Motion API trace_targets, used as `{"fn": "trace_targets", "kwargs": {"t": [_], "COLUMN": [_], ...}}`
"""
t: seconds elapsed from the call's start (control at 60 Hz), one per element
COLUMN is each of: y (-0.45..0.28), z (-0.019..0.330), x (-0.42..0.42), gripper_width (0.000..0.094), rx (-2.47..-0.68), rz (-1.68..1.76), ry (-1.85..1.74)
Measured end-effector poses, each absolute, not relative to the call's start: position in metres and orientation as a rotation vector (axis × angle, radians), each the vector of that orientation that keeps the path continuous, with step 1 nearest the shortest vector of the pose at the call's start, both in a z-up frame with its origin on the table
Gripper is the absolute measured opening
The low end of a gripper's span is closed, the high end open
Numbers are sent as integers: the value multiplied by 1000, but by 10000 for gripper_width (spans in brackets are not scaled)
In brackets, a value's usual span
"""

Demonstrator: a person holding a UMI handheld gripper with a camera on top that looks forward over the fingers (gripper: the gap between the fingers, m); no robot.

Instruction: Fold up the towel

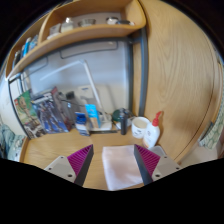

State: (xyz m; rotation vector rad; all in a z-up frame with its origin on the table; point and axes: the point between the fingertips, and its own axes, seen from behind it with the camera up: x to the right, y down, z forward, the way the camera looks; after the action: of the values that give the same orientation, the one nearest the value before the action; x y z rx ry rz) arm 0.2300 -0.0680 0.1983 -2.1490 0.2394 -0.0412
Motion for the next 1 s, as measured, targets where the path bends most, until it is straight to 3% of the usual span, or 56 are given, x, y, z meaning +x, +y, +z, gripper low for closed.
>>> {"fn": "trace_targets", "kwargs": {"t": [0.2, 0.5, 1.0], "y": [-114, -205, -274], "z": [241, 237, 231], "x": [115, -13, -76], "gripper_width": [824, 825, 824], "rx": [-2089, -2111, -2109], "rz": [50, 115, 105], "ry": [137, 28, -61]}}
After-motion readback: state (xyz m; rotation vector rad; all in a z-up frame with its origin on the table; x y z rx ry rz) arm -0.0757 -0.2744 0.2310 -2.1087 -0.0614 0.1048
